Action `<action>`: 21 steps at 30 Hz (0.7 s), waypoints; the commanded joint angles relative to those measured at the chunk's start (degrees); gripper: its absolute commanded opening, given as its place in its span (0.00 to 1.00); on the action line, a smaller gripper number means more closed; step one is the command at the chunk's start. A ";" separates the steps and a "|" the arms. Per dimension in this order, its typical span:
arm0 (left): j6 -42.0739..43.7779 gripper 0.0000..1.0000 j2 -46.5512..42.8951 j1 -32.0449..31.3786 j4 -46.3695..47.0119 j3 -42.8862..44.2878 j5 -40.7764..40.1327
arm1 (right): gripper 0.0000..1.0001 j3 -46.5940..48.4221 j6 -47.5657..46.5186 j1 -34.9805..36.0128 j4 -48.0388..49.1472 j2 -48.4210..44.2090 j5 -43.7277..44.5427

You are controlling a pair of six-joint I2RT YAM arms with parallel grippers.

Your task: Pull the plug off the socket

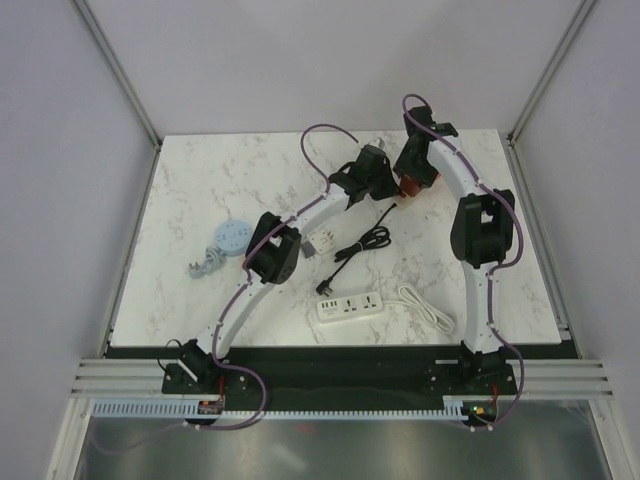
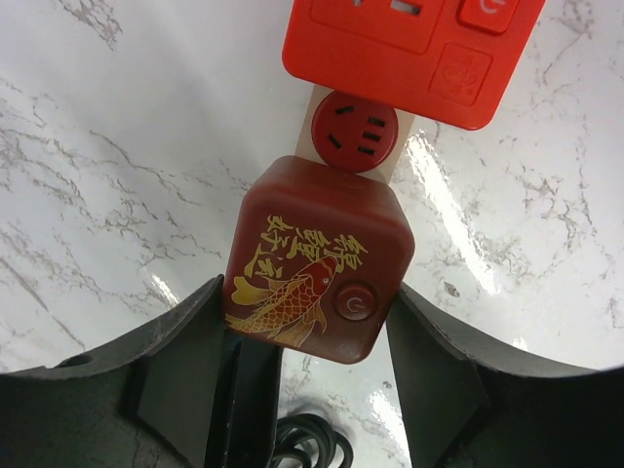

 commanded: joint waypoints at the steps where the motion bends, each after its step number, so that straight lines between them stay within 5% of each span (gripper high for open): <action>1: 3.21 0.02 3.58 -2.27 -3.07 0.76 -0.39 | 0.00 3.63 3.43 -0.71 5.98 -6.08 -10.98; 7: 3.13 0.02 3.85 -1.66 -2.72 1.11 1.71 | 0.00 -1.18 -0.15 -1.59 6.77 -9.06 -10.47; 11: 5.22 0.02 -0.27 0.19 8.15 -4.58 13.04 | 0.00 -11.73 -3.85 -1.86 14.05 -13.45 -11.35; 16: 15.15 0.56 -10.90 0.72 18.62 -14.88 19.98 | 0.00 -19.65 -6.32 -3.35 21.27 -16.71 -14.07; 19: 16.48 0.76 -11.97 1.60 19.34 -16.30 23.50 | 0.00 -20.72 -6.06 -4.32 22.85 -17.07 -16.45; 21: 15.79 0.81 -11.62 2.74 19.34 -16.12 24.74 | 0.00 -20.72 -6.41 -4.67 23.03 -17.59 -18.03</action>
